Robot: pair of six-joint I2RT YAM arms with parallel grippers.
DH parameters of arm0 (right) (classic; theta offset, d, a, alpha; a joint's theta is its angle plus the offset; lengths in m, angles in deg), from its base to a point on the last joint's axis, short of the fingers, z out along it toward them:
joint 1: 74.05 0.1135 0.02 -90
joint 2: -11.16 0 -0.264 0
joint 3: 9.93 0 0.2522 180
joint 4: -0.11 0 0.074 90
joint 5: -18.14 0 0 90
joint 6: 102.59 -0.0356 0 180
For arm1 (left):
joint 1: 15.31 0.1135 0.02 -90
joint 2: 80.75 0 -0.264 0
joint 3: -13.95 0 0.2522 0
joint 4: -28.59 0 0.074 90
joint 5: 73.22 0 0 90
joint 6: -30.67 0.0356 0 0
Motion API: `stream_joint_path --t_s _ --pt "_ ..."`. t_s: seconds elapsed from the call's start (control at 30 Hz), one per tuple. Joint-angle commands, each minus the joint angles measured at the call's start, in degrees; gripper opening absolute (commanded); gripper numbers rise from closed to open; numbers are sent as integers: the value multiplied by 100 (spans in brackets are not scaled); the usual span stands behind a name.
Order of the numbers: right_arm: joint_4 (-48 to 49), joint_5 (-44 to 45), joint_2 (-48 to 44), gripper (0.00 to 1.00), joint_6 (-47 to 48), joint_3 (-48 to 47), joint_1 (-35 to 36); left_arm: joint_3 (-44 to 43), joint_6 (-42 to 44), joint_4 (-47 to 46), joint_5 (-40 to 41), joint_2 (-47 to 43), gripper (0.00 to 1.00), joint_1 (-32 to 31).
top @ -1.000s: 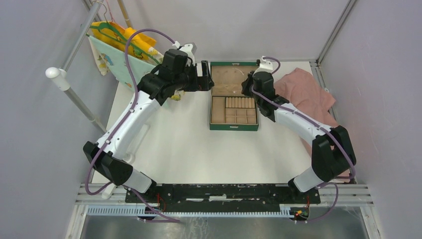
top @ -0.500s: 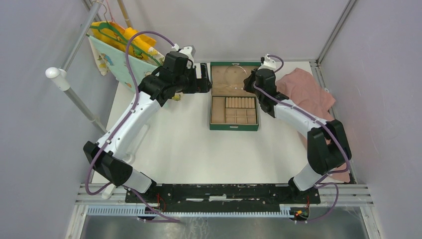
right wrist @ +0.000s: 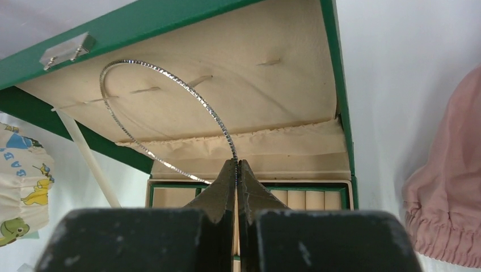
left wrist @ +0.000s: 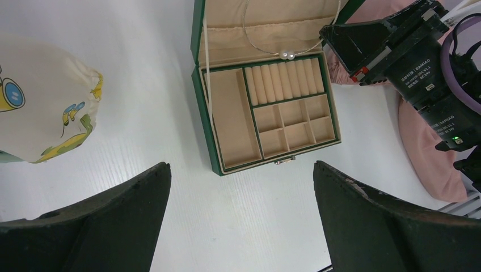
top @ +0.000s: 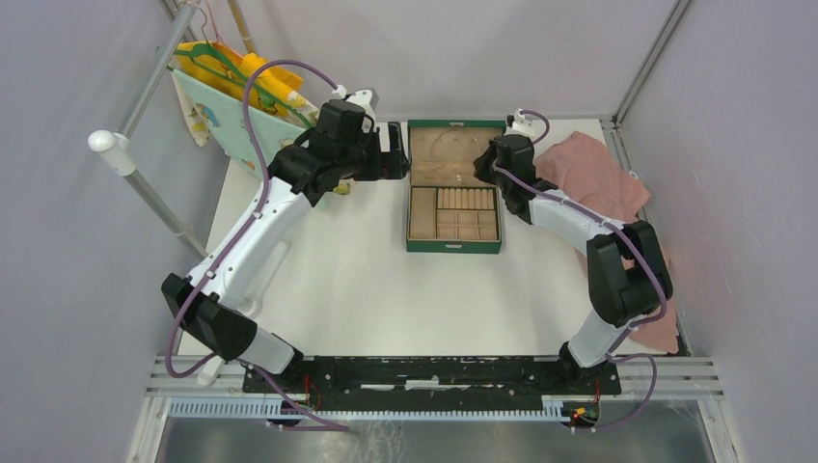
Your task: Organize the mixed jewelry
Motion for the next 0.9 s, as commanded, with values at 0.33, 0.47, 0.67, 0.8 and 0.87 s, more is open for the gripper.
stream_joint_path --t_s 0.33,0.47,0.67,0.8,0.87 --pt "192 -156 89 46 74 -223 -190 -53 -238 -162 6 -98 100 26" --pt "70 -94 -303 51 361 -135 -218 -82 -238 -224 -35 -96 100 24" --pt "-219 -17 -960 52 872 -22 -238 -82 -218 -322 -77 -62 100 26" --pt "-526 77 -1298 52 1403 -18 -265 -122 -160 -316 -86 31 100 22" --pt "-805 46 -1308 55 1648 -230 -304 -176 -159 -283 -142 99 100 25"
